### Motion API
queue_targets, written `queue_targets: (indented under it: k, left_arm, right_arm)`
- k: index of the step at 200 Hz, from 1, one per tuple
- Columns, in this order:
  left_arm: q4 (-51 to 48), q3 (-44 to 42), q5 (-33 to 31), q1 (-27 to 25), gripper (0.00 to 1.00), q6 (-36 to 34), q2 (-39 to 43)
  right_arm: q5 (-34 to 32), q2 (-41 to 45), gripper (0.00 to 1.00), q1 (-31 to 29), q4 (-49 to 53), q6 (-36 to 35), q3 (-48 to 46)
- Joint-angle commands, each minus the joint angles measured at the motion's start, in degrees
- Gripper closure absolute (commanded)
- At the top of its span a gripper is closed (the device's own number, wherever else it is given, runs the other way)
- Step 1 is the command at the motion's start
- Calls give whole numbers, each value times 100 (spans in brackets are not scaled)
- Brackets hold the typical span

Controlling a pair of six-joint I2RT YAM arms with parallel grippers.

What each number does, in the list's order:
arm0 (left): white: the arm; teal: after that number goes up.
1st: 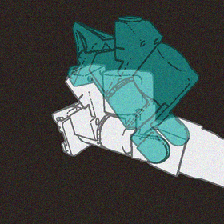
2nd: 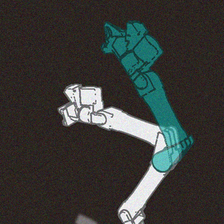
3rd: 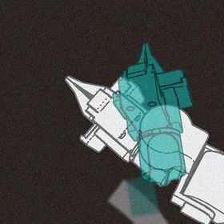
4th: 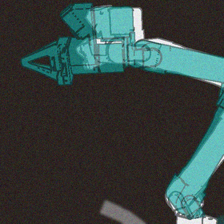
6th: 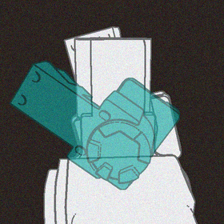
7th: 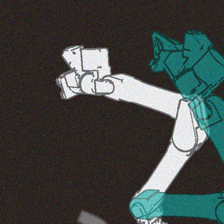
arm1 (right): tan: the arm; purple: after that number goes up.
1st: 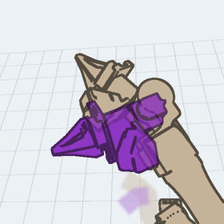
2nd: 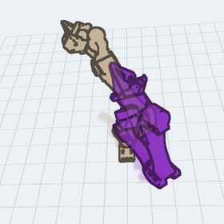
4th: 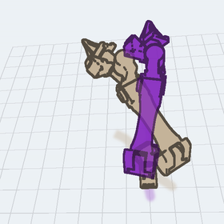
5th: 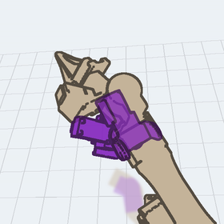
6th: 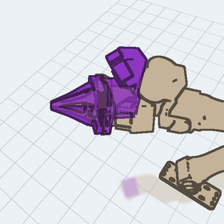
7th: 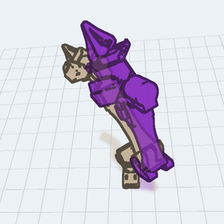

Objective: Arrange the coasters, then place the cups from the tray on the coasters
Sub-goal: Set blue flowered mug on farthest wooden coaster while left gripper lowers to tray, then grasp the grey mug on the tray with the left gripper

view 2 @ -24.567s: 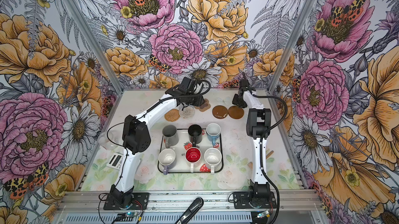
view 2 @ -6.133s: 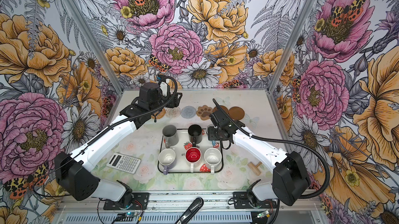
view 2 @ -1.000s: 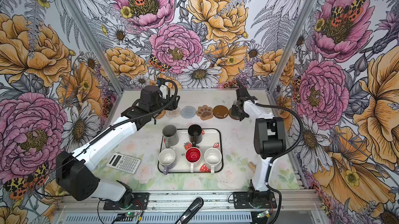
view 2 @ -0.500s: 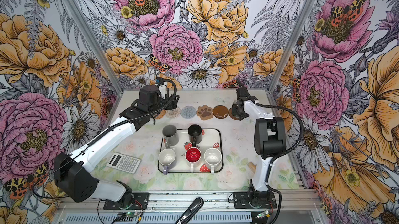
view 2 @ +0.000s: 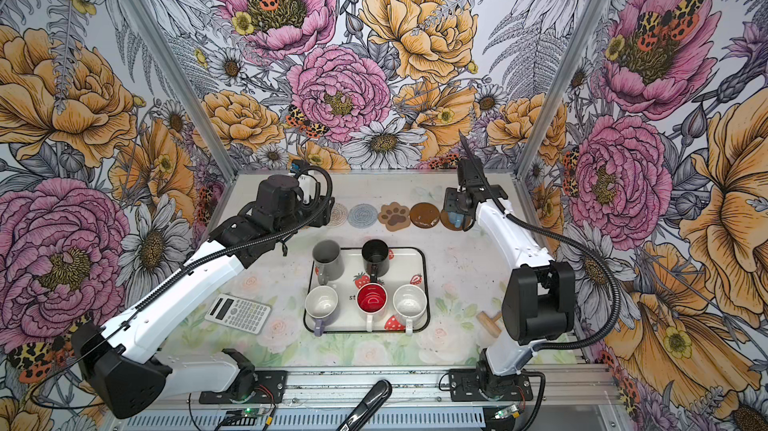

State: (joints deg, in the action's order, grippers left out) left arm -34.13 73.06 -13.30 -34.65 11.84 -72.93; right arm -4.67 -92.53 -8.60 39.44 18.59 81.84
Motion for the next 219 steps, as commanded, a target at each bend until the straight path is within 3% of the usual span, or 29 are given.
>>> queue_targets:
  k: [1,107,182,219]
  left_arm:
    - [-736,-389,-193,-241,32,67,200]
    - [-1279,-1531,2,-902,36,914,446]
    - [-1382,-1881,-193,-947,37,1172,338]
    - [-1328,-1907,-354,-701,38,1181,-37]
  right_arm:
    - [-73,243,39,-257,-300,120,-93]
    - [353,623,38,-592,-1057,514,-818]
    - [456,578,38,-647,-1180,584,-878]
    - [582,484,38,-652,-1268,628,-872]
